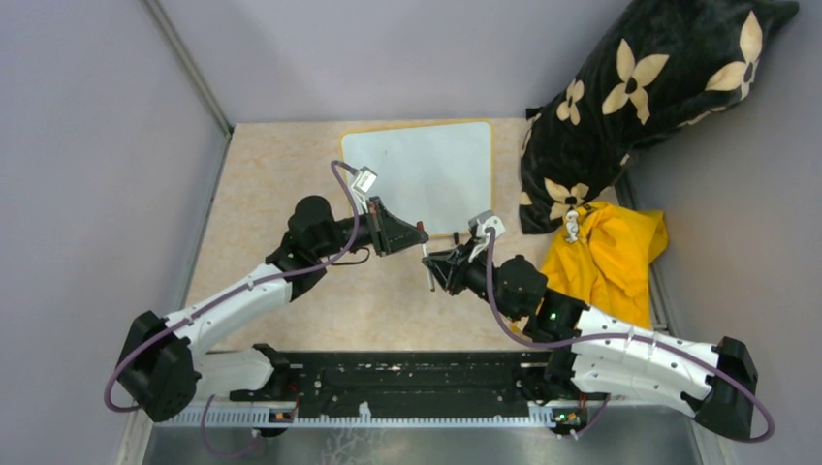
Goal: Write a sentence on the whiteboard
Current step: Open the whiteboard marker at the center of the board.
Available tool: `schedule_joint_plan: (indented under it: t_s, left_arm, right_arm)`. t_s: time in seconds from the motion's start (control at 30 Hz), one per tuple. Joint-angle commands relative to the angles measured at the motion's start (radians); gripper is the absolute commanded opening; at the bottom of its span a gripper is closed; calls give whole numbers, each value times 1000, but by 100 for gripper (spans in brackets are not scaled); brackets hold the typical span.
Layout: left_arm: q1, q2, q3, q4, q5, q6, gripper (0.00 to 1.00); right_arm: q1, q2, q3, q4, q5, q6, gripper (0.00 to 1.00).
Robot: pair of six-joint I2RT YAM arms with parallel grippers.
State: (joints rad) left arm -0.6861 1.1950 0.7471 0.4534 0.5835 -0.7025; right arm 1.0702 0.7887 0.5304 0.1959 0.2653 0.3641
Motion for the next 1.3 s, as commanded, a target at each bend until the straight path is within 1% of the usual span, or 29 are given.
schedule_joint_plan:
  t_s: [0.0, 0.03, 0.07, 0.13, 0.27, 0.37, 0.43, 0.57, 0.67, 0.77, 0.8, 0.87, 1.13, 1.27]
  left_arm:
    - [-6, -70, -36, 82, -23, -13, 0]
    - [-6, -84, -46, 95, -29, -20, 0]
    - [-6, -101, -58, 107, -39, -25, 0]
    - [-6, -132, -76, 123, -55, -41, 0]
    - [-7, -180, -102, 145, -70, -63, 0]
    - [-6, -206, -113, 152, -79, -76, 0]
    - [-6, -218, -118, 153, -79, -80, 0]
    - [-6, -235, -126, 151, -80, -80, 0]
    - [-6, -244, -130, 149, -81, -80, 0]
    - [-7, -250, -129, 151, -84, -78, 0]
    - [-7, -252, -127, 150, -86, -78, 0]
    - [-5, -258, -122, 150, -94, -82, 0]
    - [14, -294, -91, 149, -191, -134, 0]
    - [38, -285, -61, 151, -187, -155, 0]
  right_arm:
    - [-3, -3, 78, 53, -20, 79, 34]
    - [-4, -5, 80, 61, -23, 99, 43]
    - [-6, -5, 83, 65, -31, 116, 48]
    - [-17, 0, 92, 75, -67, 161, 54]
    - [-59, 33, 112, 112, -193, 228, 58]
    - [-86, 64, 125, 152, -288, 266, 58]
    - [-93, 78, 130, 171, -317, 283, 57]
    - [-100, 92, 131, 208, -340, 304, 52]
    - [-104, 98, 129, 218, -350, 313, 41]
    - [-106, 101, 124, 218, -356, 312, 26]
    - [-105, 100, 121, 215, -356, 313, 18]
    - [-105, 96, 114, 208, -353, 309, 0]
    - [-105, 52, 76, 165, -344, 295, 0]
    - [-106, 33, 53, 154, -341, 291, 0]
